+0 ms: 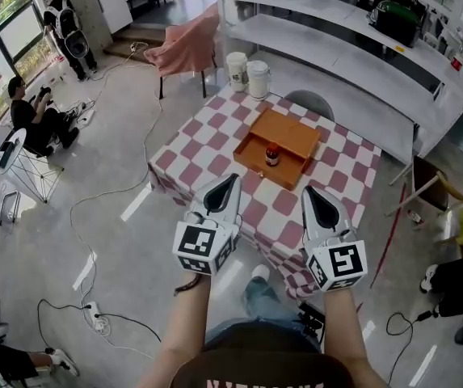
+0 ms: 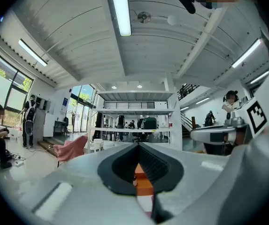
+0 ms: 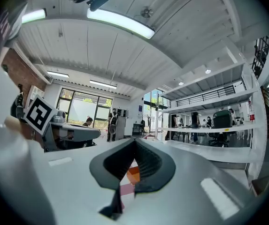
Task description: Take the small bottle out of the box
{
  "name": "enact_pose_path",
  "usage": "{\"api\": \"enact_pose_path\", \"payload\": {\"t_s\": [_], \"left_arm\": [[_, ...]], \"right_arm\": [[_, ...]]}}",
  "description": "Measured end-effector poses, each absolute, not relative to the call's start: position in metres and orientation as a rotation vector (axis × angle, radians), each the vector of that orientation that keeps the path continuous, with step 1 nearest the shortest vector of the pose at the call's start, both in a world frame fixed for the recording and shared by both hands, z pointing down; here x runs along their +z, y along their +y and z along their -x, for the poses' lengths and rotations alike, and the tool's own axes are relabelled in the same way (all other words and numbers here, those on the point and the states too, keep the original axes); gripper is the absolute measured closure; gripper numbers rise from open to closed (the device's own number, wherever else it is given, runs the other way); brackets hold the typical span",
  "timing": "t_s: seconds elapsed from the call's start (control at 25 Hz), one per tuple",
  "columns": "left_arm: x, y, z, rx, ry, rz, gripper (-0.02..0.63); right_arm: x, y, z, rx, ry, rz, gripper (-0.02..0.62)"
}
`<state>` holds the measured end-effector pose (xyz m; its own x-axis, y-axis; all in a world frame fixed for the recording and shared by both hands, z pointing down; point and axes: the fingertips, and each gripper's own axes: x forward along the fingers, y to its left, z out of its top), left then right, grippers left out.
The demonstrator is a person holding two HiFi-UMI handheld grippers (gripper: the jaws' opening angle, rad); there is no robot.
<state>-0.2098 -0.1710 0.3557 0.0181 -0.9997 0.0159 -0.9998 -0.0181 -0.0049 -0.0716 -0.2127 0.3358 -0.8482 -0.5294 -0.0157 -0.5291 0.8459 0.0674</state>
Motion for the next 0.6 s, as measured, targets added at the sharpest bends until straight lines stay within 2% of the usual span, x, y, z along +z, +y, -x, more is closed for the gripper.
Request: {"api": "enact_pose_path", "payload": {"t_s": [0.4,0.52,0.6], "left_arm": [[0.378,-0.3,0.249,0.048,-2.068,-2.263,0.606],[0.381,-0.33,0.25,0.05,-2.027,-2.276,0.509],[0.385,-0.345,0.252,0.079,-2.014,-2.281,0.4]], "right_arm": [[0.353,-0.337,0.101,-0.034,-2.959,-0.973,0.595],[0.358,-0.363,0.104,-0.02,-2.942,-0.997,0.595],[0.362,-0.376,0.104,-0.013,-2.924,-1.013,0.594]]}}
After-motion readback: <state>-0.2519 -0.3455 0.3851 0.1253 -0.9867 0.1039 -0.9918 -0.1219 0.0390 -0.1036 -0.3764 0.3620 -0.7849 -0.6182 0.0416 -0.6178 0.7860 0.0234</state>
